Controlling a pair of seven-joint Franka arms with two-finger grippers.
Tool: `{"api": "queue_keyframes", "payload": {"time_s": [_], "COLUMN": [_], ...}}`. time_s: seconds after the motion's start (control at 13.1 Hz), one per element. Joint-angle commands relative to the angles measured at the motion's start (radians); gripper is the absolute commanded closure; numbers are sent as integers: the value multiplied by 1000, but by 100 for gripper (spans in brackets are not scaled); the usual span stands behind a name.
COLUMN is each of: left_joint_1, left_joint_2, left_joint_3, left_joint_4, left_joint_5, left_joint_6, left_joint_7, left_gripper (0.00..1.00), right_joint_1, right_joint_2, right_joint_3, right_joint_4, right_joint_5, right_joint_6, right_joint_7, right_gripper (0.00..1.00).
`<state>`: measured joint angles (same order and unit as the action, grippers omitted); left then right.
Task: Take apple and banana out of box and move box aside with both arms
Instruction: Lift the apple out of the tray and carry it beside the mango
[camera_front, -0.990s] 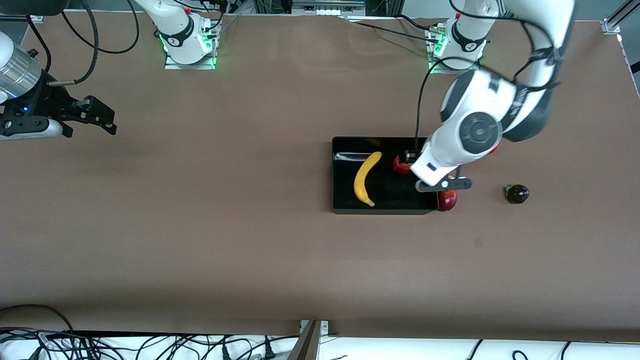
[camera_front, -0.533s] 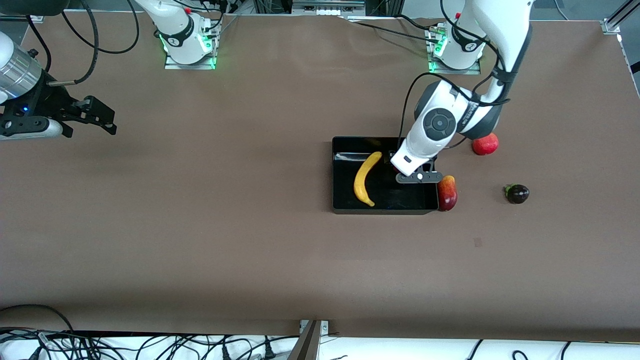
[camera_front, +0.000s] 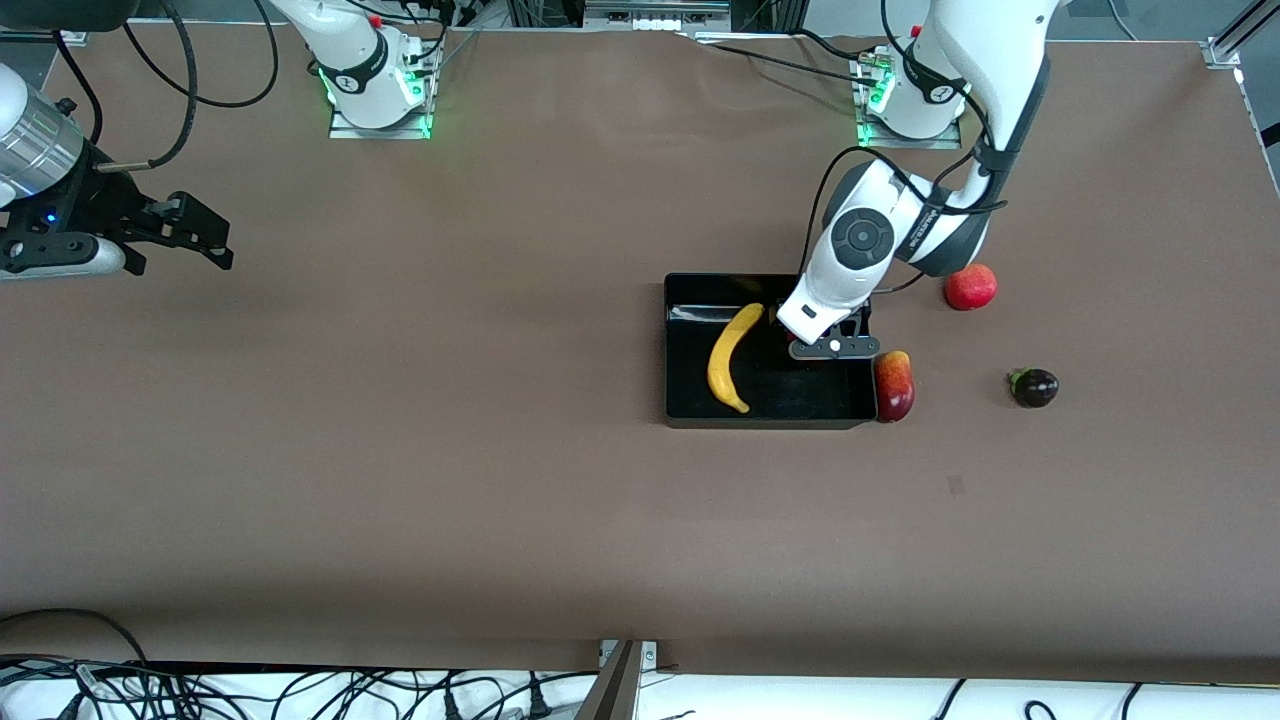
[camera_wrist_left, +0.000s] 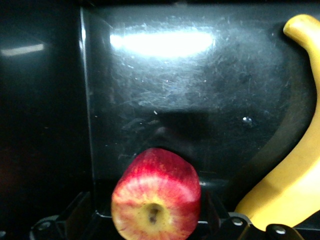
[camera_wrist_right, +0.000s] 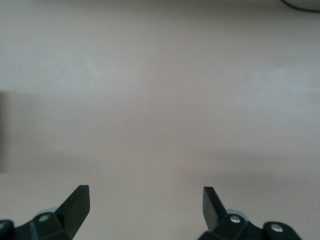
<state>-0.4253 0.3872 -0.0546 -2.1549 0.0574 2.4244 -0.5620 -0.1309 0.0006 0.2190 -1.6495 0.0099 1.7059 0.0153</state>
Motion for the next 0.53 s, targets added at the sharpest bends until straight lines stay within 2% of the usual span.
{"api": "queue_keyframes", "payload": {"time_s": [0.0, 0.08, 0.15, 0.23, 0.3, 0.46], "left_joint_1": [-18, -18, -18, -13, -13, -13], "left_joint_2": [31, 38, 38, 35, 32, 9], "left_joint_3": [5, 5, 5, 5, 5, 5], "left_joint_4": [-5, -5, -3, -2, 1, 6], "left_joint_5": [27, 27, 27, 27, 27, 27], "left_joint_6": [57, 62, 62, 61, 55, 45], "left_joint_7": [-35, -35, -35, -35, -35, -33], "left_gripper": [0, 11, 37, 59, 71, 77], "right_joint_1": [-6, -6, -6, -6, -6, -6], "right_joint_2": [4, 4, 4, 4, 4, 4], "right_joint_3": [7, 7, 7, 7, 7, 7], "right_joint_4": [16, 16, 16, 16, 16, 16], "right_joint_5": [-4, -4, -4, -4, -4, -4], "right_joint_6": [-6, -6, -6, -6, -6, -6], "right_joint_7": [-3, -1, -1, -1, -1, -1], "right_gripper": [0, 0, 0, 0, 0, 0]}}
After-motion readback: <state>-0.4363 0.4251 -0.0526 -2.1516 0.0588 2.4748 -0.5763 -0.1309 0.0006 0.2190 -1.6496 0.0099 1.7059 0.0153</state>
